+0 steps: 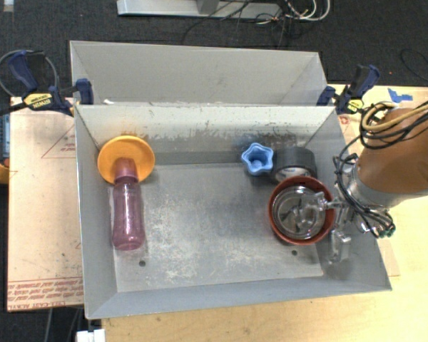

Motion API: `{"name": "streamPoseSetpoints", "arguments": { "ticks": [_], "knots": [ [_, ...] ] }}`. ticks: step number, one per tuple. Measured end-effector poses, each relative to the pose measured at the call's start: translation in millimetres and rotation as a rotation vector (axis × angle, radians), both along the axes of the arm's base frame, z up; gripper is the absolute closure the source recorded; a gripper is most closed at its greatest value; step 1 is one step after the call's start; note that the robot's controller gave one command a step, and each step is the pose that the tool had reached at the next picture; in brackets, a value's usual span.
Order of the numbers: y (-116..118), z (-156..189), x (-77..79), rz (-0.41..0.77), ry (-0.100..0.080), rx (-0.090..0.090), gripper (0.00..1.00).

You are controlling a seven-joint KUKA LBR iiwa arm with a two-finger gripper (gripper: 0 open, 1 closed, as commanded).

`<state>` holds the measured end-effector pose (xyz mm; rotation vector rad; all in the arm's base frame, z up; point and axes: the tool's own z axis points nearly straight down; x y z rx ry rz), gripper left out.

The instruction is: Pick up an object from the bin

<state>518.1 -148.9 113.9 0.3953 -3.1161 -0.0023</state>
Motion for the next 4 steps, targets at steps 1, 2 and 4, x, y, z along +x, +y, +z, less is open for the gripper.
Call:
{"name": "streamPoseSetpoints", "arguments": {
  "ticks": [1,2,4],
  "knots": [
    [0.3,-4.3,8.9,-0.003,-0.002,0.000,0.00],
    [7.3,-5.4,20.1,-0.037,-0.003,-0.001,0.00],
    [33.5,-4.9,66.5,0.152,0.026,0.002,1.00]
  ]
}}
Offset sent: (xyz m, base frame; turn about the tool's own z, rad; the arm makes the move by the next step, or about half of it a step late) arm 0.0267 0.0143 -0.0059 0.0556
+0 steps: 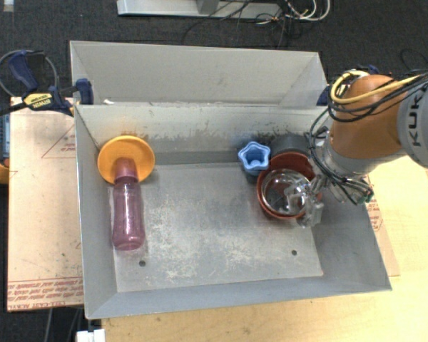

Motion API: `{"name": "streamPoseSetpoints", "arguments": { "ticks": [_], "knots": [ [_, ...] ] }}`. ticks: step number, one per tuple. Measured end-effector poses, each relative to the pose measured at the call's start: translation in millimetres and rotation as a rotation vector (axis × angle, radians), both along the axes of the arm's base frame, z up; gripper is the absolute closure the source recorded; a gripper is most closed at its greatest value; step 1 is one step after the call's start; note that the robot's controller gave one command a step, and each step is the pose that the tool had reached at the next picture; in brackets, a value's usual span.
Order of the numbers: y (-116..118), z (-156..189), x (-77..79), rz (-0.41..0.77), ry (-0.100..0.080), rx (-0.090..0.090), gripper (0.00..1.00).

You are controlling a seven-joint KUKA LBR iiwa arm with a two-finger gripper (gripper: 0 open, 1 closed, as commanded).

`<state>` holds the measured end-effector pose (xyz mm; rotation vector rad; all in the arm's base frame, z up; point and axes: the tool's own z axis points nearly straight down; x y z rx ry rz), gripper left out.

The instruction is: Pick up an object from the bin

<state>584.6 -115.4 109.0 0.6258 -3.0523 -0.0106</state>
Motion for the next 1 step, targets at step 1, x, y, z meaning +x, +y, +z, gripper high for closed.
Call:
{"name": "streamPoseSetpoints", "arguments": {
  "ticks": [1],
  "knots": [
    [38.8,67.6,-47.7,0.226,-0.002,0.007,1.00]
  ]
}}
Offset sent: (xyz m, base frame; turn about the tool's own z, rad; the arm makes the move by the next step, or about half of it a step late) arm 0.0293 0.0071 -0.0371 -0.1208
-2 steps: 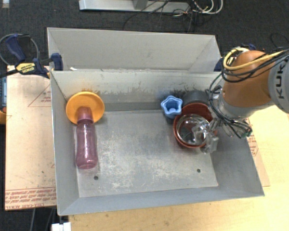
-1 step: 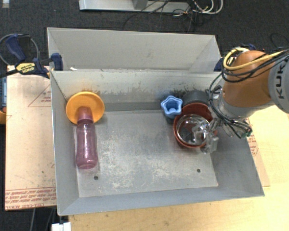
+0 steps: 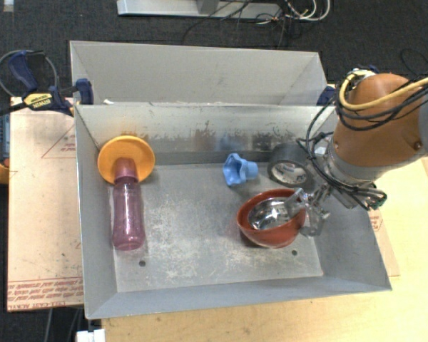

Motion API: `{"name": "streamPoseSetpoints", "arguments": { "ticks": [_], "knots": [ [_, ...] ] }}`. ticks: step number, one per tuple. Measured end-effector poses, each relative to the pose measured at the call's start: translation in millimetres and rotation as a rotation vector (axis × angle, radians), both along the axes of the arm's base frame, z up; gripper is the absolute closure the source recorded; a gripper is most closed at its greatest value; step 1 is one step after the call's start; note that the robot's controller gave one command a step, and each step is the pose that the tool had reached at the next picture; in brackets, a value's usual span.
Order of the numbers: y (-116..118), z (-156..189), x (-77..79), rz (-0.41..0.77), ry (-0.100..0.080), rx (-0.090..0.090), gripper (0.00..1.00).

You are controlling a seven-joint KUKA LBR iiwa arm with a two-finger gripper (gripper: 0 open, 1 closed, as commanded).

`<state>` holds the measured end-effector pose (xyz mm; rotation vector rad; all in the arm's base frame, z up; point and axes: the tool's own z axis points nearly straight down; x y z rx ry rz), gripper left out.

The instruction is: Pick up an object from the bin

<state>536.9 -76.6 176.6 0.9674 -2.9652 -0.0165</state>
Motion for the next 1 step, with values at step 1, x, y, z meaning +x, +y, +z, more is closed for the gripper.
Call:
{"name": "streamPoseSetpoints", "arguments": {
  "ticks": [1],
  "knots": [
    [-32.0,-98.1,83.6,-0.109,-0.015,0.000,1.00]
  ]
}}
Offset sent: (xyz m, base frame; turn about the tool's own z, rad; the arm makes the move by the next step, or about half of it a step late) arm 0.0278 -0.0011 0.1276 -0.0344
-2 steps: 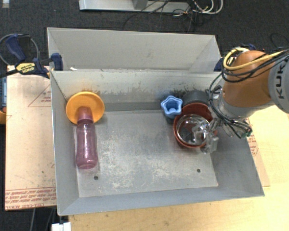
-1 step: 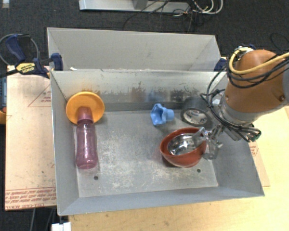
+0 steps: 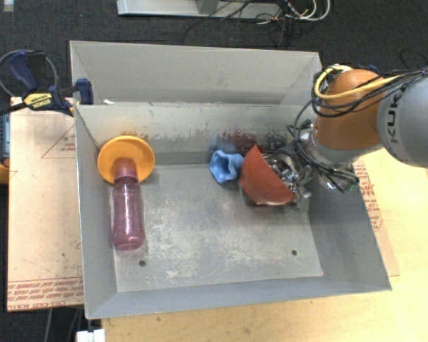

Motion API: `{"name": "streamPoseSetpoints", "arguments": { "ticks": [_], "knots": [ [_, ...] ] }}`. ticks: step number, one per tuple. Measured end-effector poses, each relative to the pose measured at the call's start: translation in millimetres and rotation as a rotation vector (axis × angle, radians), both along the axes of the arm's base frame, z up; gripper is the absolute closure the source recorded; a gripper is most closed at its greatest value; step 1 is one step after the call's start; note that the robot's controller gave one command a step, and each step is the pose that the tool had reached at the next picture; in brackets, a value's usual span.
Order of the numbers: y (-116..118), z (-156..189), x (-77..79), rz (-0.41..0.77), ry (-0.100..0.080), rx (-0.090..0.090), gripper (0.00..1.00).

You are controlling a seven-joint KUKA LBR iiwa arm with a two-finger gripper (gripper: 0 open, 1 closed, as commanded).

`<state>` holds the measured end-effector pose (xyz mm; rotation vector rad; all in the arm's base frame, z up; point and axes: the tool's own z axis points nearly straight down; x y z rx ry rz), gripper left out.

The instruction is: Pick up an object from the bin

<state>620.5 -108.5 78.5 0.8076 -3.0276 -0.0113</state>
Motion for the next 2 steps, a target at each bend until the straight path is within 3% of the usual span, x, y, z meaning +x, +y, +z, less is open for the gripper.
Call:
{"name": "streamPoseSetpoints", "arguments": {
  "ticks": [1,2],
  "knots": [
    [16.0,98.2,-30.2,0.067,0.013,0.000,1.00],
    [2.2,127.7,-16.5,0.045,0.004,0.006,1.00]
  ]
}}
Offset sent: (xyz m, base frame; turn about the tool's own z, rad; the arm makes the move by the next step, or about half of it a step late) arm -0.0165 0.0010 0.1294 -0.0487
